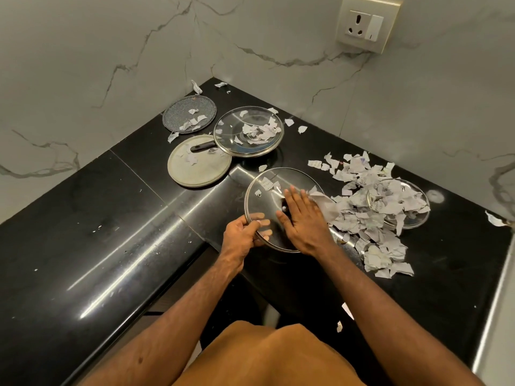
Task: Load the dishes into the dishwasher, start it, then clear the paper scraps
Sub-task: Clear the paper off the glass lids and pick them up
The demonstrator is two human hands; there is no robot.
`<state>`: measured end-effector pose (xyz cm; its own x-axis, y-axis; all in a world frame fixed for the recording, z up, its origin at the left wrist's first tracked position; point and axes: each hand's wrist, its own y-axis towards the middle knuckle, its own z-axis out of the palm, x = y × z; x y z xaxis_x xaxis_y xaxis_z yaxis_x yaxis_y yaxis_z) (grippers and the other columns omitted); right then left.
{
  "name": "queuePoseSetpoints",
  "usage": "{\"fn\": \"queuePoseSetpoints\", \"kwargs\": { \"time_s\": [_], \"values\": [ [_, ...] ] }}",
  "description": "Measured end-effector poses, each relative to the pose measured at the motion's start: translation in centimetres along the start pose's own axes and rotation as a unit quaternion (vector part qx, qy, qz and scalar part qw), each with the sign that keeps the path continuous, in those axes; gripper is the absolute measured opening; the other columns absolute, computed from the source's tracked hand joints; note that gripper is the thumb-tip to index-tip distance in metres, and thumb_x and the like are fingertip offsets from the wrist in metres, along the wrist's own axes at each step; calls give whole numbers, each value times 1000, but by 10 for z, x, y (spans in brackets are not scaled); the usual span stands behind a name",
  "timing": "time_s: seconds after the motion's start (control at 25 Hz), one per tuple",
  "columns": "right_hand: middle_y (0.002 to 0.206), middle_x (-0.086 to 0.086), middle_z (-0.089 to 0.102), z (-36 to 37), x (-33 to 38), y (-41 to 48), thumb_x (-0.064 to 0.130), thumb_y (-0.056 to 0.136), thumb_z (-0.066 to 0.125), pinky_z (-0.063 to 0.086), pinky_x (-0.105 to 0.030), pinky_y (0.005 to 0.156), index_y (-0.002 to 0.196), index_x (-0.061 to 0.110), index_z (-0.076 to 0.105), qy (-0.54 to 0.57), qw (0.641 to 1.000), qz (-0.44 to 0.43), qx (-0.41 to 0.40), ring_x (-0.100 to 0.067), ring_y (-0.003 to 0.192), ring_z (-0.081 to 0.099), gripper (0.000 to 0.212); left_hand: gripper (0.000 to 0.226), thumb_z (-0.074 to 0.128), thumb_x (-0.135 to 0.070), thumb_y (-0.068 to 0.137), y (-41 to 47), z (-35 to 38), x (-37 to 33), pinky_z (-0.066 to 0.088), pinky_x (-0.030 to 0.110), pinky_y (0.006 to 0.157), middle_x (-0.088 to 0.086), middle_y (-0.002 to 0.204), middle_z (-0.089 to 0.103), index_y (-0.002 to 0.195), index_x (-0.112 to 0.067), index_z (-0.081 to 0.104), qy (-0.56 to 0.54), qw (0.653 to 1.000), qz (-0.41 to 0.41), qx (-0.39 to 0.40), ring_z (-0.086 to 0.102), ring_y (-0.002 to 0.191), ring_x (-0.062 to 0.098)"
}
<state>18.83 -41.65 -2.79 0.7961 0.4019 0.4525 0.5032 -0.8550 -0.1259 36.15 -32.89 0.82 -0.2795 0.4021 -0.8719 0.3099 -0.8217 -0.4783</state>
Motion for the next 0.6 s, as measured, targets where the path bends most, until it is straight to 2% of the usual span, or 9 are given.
{"fn": "queuePoseSetpoints", "kwargs": {
  "time_s": [0.12,0.2,0.36,0.48,0.6],
  "values": [
    [172,6,-20,-3,-25,-3,74,102,3,-11,-46,129,165,28,-11,-58,997,45,-26,-16,159,-19,80,22,70,-12,94,1,7,0,60,48,92,8,106,79,117,-10,72,18,1000,3,-16,77,95,28],
    [172,5,-20,-6,-41,-8,74,102,2,-11,-48,129,165,28,-10,-70,993,83,-44,-17,158,-20,79,22,72,-12,93,4,9,-4,61,47,91,8,104,79,116,-10,72,24,999,9,-24,77,94,28],
    [173,0,-19,-16,-52,-17,69,105,12,-1,-50,131,167,25,-4,14,980,161,-120,-19,159,-16,78,21,69,-11,96,13,8,-14,62,47,90,7,104,79,116,-11,71,49,998,14,-30,78,93,26],
    [173,9,-14,-29,-31,-14,65,107,23,7,-48,128,167,28,1,105,981,105,-128,-14,160,-7,74,20,65,-10,98,18,9,-17,61,48,91,6,104,79,118,-10,70,59,998,16,-21,78,93,27],
    [173,16,-11,-30,1,-9,62,108,28,8,-44,123,166,38,0,167,985,0,-47,-8,158,-4,69,20,64,-11,99,19,16,-16,61,48,91,7,104,79,118,-10,71,70,997,17,5,77,95,28]
  ]
}}
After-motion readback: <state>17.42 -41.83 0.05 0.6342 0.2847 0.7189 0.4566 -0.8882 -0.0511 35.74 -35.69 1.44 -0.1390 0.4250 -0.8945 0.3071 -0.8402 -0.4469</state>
